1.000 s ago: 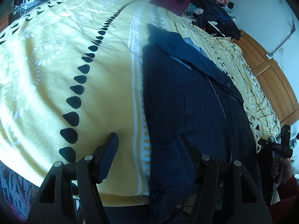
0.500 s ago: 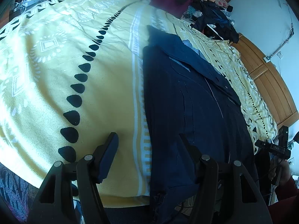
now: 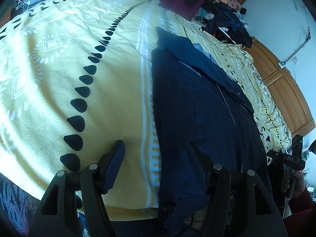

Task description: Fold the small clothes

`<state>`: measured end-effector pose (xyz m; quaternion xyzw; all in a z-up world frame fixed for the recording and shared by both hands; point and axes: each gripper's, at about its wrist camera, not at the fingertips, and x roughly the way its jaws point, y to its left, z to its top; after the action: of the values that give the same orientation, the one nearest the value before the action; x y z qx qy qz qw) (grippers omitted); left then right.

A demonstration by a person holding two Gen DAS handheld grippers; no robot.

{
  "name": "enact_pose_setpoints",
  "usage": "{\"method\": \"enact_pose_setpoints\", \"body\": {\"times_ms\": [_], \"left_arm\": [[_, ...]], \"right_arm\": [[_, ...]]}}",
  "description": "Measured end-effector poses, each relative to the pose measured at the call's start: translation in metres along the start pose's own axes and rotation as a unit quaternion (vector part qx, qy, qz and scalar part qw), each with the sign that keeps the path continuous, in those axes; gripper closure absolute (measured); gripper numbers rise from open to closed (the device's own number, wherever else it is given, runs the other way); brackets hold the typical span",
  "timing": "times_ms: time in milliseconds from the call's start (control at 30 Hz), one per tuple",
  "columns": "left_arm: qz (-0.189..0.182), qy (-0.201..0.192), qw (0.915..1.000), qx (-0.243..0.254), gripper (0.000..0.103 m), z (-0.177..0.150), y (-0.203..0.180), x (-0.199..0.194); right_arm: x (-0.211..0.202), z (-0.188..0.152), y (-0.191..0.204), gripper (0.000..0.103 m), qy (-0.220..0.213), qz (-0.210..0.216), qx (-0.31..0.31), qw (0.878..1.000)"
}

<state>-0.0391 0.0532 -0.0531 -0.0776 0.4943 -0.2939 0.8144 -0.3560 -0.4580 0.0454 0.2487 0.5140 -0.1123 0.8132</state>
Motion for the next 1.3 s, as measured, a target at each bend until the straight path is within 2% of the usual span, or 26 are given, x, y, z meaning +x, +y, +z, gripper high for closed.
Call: {"method": "enact_pose_setpoints", "body": {"times_ms": [600, 867, 967, 1067, 1133, 1200, 1300], "left_arm": [[0.0, 0.004, 1.0, 0.001, 0.036, 0.0, 0.0, 0.001], [-0.027, 0.021, 0.9994, -0.005, 0.036, -0.01, 0.01, -0.015], [-0.038, 0.038, 0.9985, 0.008, 0.038, -0.015, 0.004, -0.017], [-0.043, 0.069, 0.9958, 0.042, 0.04, -0.024, -0.009, -0.015], [-0.04, 0.087, 0.9936, 0.06, 0.045, -0.031, -0.016, -0.013], [-0.045, 0.105, 0.9913, 0.066, 0.057, -0.037, -0.019, -0.009], [-0.051, 0.125, 0.988, 0.075, 0.058, -0.044, -0.023, -0.003]], "right_arm": [[0.001, -0.001, -0.006, 0.043, 0.003, 0.001, 0.0, 1.0], [-0.003, -0.01, -0.029, 0.043, 0.008, -0.005, 0.019, 1.0], [-0.004, -0.015, -0.034, 0.043, 0.012, -0.003, 0.019, 1.0], [-0.006, -0.02, -0.036, 0.043, 0.019, 0.0, 0.011, 1.0], [-0.008, -0.024, -0.037, 0.043, 0.024, 0.007, -0.003, 1.0], [-0.008, -0.029, -0.035, 0.043, 0.033, 0.012, -0.019, 0.999], [-0.003, -0.033, -0.034, 0.044, 0.049, 0.012, -0.042, 0.998]]}}
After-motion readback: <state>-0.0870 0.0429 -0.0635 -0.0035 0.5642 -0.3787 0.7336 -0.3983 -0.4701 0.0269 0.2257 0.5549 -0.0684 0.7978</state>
